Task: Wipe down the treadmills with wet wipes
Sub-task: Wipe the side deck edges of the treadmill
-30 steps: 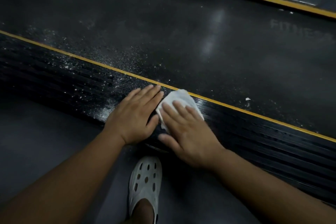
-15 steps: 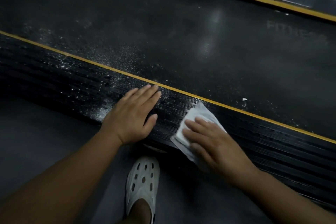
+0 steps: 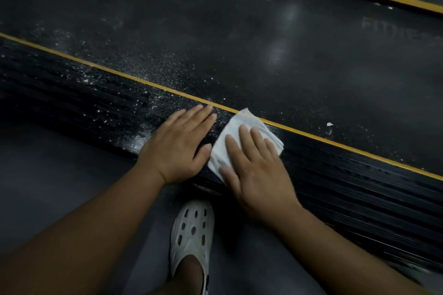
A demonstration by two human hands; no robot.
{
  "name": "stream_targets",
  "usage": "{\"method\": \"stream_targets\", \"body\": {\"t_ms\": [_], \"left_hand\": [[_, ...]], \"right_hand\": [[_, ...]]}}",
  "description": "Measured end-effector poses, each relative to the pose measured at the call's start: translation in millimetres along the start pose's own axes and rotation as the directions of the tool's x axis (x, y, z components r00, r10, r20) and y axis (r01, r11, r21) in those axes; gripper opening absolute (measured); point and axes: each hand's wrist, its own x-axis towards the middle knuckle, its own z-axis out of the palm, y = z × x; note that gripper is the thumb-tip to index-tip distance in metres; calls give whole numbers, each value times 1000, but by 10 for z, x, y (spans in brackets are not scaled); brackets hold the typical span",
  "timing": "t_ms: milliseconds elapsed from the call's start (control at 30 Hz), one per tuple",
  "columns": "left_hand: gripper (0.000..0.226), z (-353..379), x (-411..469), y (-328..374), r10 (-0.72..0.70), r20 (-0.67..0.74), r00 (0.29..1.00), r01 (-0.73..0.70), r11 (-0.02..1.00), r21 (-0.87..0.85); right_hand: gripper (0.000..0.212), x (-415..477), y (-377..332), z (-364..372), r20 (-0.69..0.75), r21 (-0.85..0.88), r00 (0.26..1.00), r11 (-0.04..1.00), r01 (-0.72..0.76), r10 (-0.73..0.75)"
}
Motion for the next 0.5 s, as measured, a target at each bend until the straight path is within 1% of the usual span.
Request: {"method": "stream_targets", "body": {"t_ms": [67,133,167,200,233,267,300,367,400,433,467,500], "left_hand": [[71,6,-9,-4,-4,2,1000,4,1000,5],[72,14,-21,-2,-18,1,1000,18,1000,2],[72,12,-23,-5,-20,0,1000,20,1000,-1],[72,7,-17,-1,-15,2,1000,15,1000,-4],[72,2,-9,3,-9,3,1000,9,1000,1],[72,-7,-1,4,-9,1,1000,9,1000,10],[72,-13,-1,9,-10,-2,1000,10,1000,17],[71,-15,3,10,-4,-6,1000,4,1000,23],[70,-5,6,7,0,-4,1000,0,1000,20],[71,1,4,4,-1,0,1000,1,1000,18],[71,6,-1,1,-4,8,1000,4,1000,18],[72,8,-4,-2,-11,12,1000,11,1000,20]], "right_hand": [[64,-314,295,-47,7,-58,1000,998,11,-11],[66,-504,579,-128,-29,-50,996,995,-91,89],[68,-471,634,-144,-24,-45,988,987,-155,154],[69,-375,617,-116,-15,-42,976,975,-217,216],[70,-222,516,-81,-21,-43,971,970,-240,239],[71,-59,356,-64,-14,-37,977,976,-213,213],[70,65,192,-49,-8,-26,991,990,-137,137],[67,131,7,-47,17,-15,997,997,74,-73],[65,57,28,-54,36,-17,988,989,148,-148],[64,-62,102,-74,45,-5,982,983,184,-184],[61,-189,217,-90,37,23,984,984,175,-176],[57,-272,326,-135,10,61,992,990,128,-129]]}}
